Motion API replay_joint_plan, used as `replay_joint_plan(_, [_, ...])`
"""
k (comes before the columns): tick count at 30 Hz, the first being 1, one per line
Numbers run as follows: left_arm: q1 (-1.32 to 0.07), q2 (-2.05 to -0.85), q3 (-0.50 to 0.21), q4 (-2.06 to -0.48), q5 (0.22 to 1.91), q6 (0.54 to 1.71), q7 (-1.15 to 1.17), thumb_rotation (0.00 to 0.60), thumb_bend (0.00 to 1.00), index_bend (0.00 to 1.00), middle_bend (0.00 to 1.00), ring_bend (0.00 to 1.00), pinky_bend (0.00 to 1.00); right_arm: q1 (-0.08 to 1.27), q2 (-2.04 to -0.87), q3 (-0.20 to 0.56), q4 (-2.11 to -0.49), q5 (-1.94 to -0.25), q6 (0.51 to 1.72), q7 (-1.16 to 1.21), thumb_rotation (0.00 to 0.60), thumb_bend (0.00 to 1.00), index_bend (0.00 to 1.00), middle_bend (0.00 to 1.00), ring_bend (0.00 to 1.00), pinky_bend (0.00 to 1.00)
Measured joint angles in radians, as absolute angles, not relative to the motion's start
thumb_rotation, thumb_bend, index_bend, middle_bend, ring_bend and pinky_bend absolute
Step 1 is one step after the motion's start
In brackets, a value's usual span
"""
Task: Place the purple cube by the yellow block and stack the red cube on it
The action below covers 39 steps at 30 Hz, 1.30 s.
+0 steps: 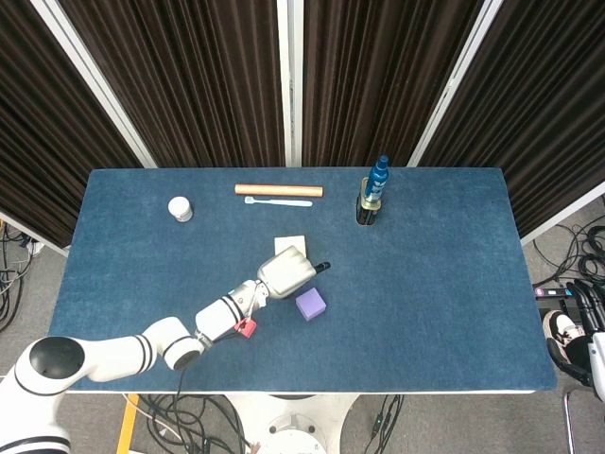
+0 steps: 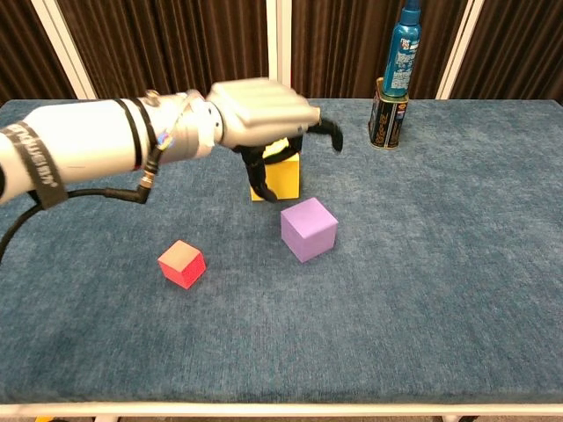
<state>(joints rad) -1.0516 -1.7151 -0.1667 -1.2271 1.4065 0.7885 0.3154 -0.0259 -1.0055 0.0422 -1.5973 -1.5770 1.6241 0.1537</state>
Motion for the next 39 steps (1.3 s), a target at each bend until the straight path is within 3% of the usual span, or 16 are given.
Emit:
replay_joint_plan(8, [-0.963, -1.641, -0.161, -1.398, 1.414, 0.931, 0.284, 0.600, 0.06, 0.22, 0.86, 0.94, 0.98, -0.031, -1.012, 0.037, -1.579, -1.589, 1.633, 0.171, 0.600, 0.24, 0.00, 0.07, 0.00, 0.06])
replay_joint_plan(14, [-0.958, -1.654, -0.146, -1.459, 1.424, 0.937, 0.336, 0.600, 0.01, 0.17, 0.86, 0.94, 0.98, -0.035, -1.010, 0.037, -1.577, -1.596, 1.643, 0.175, 0.600, 0.24, 0.00, 0.07, 0.00, 0.06])
replay_joint_plan(26, [-1.043, -1.853, -0.161, -1.298, 1.414, 0.868, 0.418, 0.600, 0.00, 0.14, 0.87, 0.94, 0.98, -0.041, -1.004, 0.043, -1.584, -1.573, 1.639, 0.168, 0.600, 0.24, 0.00, 0.07, 0.00, 0.06])
replay_joint_plan(39, [-1.073, -1.972, -0.160, -1.109, 1.408, 0.862, 0.489, 0.600, 0.00, 0.14, 0.88, 0.94, 0.98, -0.046, -0.996, 0.048, -1.587, -1.560, 1.636, 0.166, 0.600, 0.24, 0.00, 0.07, 0.00, 0.06])
